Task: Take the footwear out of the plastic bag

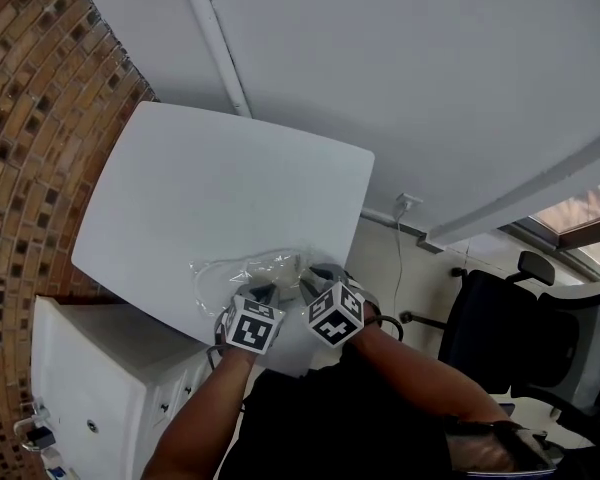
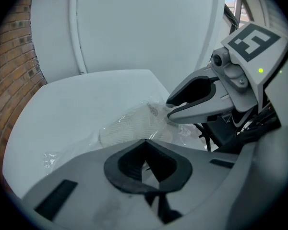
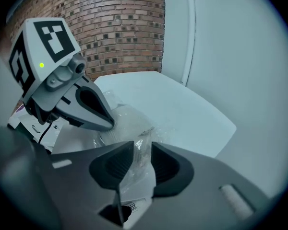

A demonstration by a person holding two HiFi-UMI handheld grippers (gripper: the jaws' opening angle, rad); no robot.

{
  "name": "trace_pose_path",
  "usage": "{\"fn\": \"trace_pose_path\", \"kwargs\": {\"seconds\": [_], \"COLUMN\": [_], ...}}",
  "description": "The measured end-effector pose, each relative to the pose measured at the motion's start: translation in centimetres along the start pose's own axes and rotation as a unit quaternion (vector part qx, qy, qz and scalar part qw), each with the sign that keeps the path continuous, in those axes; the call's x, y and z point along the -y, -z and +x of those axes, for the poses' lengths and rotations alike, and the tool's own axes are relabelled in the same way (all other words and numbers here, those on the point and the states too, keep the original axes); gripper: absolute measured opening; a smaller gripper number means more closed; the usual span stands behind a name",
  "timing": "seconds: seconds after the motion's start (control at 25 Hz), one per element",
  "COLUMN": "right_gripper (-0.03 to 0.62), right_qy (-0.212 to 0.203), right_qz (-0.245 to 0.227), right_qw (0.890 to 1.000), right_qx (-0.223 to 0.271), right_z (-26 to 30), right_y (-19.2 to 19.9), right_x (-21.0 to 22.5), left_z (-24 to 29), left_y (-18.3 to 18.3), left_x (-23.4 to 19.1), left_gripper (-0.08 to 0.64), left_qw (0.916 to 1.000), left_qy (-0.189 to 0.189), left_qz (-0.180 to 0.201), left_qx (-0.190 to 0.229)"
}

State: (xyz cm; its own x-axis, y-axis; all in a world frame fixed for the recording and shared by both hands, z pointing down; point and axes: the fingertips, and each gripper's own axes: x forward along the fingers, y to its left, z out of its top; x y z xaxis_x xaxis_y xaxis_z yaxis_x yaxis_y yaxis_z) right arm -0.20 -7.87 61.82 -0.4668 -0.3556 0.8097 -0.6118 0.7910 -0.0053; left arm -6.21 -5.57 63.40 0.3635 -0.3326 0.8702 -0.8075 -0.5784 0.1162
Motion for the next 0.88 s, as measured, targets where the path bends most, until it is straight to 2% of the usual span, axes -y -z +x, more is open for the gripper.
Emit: {"fn": "trace_pose_path", "kwargs": {"seconds": [0.08,0.2,0.24,0.36,0.56,0.76,0.88], "right_gripper": [0.100,0.011,0.002,0.000,0.002,0.002,0.003], "right_qy": [0.000,0.015,0.023,0.029,0.016,0.052,0.039], "right_qz": [0.000,0.008,0.015,0.041,0.057,0.165,0.182], "right_qw": [1.000,1.000,1.000,0.999,0.998,0.985,0.982], "right_qx": [-0.001,0.000,-0.001,-0.001,0.012,-0.003,0.016], "right_z": [-0.5,-1.1,-1.4,-2.4,-3.2,-4.7,-6.4], "right_y": [0.3,0.8,1.1,2.7,3.8,7.6,8.0], "right_x": [0.0,1.1,1.8,3.7,3.6,7.7,7.8], "left_z": [0.0,-0.4,-0.5,-0.4,-0.3,-0.4,-0.5], "left_y": [0.2,0.5,0.5,0.5,0.7,0.7,0.8], "left_x": [0.1,-0.5,-0.7,-0.3,0.1,0.2,0.1], "left_gripper": [0.006,0.006,0.006,0.006,0.006,0.006,0.005], "left_qw": [0.9998,0.9988,0.9986,0.9986,0.9988,0.9990,0.9994], "left_qy": [0.009,0.017,0.016,0.016,0.012,0.014,0.006], "left_qz": [-0.016,-0.045,-0.049,-0.049,-0.045,-0.038,-0.027], "left_qx": [0.003,0.007,0.010,0.014,0.018,0.021,0.022]}}
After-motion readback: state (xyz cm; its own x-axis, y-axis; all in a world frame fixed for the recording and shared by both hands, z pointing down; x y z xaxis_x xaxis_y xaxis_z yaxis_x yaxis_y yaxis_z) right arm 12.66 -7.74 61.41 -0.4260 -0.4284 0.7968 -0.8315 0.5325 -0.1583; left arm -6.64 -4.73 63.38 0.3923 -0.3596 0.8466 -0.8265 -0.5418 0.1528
